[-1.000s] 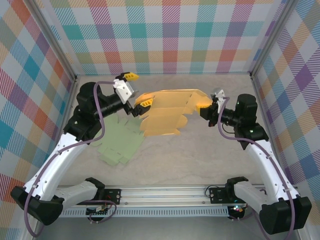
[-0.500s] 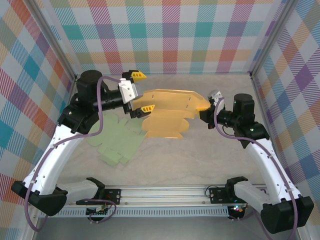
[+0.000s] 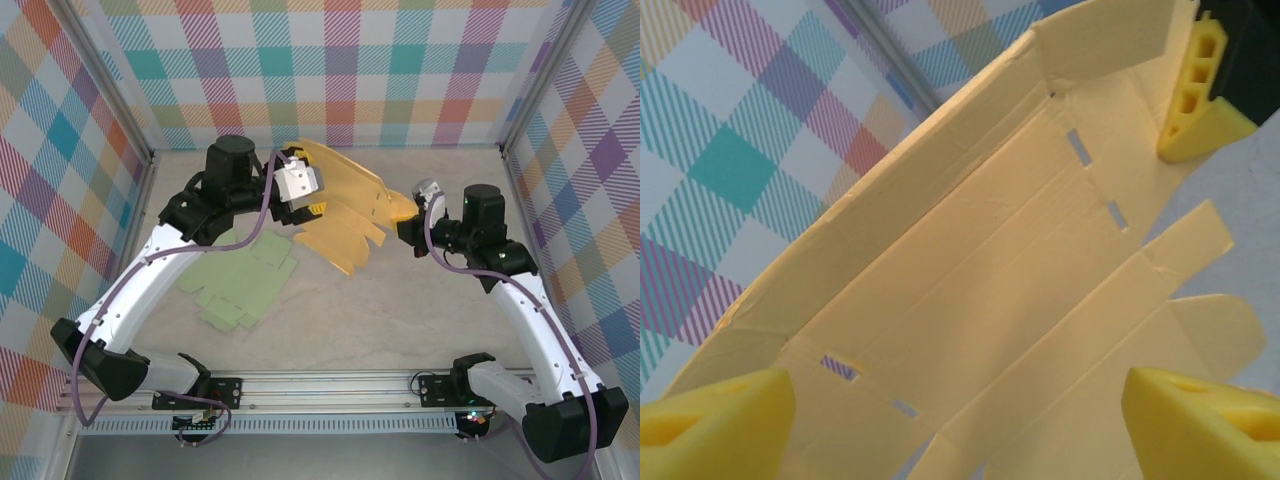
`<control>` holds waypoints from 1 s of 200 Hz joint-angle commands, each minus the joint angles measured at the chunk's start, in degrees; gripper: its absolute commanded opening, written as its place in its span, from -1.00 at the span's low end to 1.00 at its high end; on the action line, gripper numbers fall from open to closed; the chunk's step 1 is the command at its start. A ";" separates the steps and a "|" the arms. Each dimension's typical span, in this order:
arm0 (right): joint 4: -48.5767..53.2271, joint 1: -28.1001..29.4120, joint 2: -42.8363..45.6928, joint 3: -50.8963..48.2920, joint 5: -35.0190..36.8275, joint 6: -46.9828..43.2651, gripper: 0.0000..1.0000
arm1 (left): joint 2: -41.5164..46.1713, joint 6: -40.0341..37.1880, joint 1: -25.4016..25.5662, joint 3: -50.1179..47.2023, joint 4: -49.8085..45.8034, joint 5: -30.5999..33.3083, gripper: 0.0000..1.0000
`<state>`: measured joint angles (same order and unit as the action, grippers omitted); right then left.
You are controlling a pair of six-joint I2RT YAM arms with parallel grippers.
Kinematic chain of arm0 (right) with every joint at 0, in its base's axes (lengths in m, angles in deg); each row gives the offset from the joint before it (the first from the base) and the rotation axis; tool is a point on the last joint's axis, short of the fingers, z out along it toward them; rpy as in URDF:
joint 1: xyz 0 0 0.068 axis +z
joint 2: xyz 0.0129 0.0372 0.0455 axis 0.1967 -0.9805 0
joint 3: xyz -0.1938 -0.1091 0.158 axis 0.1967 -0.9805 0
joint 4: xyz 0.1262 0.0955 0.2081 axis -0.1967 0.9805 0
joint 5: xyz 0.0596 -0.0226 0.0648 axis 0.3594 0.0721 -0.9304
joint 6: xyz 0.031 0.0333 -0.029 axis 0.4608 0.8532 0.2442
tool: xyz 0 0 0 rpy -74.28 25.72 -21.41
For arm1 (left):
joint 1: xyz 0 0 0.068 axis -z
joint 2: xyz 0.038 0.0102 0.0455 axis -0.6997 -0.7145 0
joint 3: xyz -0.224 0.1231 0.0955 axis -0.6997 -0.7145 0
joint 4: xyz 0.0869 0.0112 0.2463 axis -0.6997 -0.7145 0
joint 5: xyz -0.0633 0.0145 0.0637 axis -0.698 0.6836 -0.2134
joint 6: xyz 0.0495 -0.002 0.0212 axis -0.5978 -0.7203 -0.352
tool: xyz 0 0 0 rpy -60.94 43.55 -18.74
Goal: Fold the paper box
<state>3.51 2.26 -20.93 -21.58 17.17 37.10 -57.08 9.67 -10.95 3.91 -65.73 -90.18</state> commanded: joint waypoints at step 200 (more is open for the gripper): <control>8.94 6.36 -3.40 8.99 -2.10 -9.77 -1.00 | -15.42 -19.78 -4.54 22.93 -15.29 -4.10 0.65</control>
<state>12.43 8.30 -25.54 -14.02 16.73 29.35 -73.99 -6.55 -14.62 26.53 -76.22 -94.05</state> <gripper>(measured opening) 0.075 0.846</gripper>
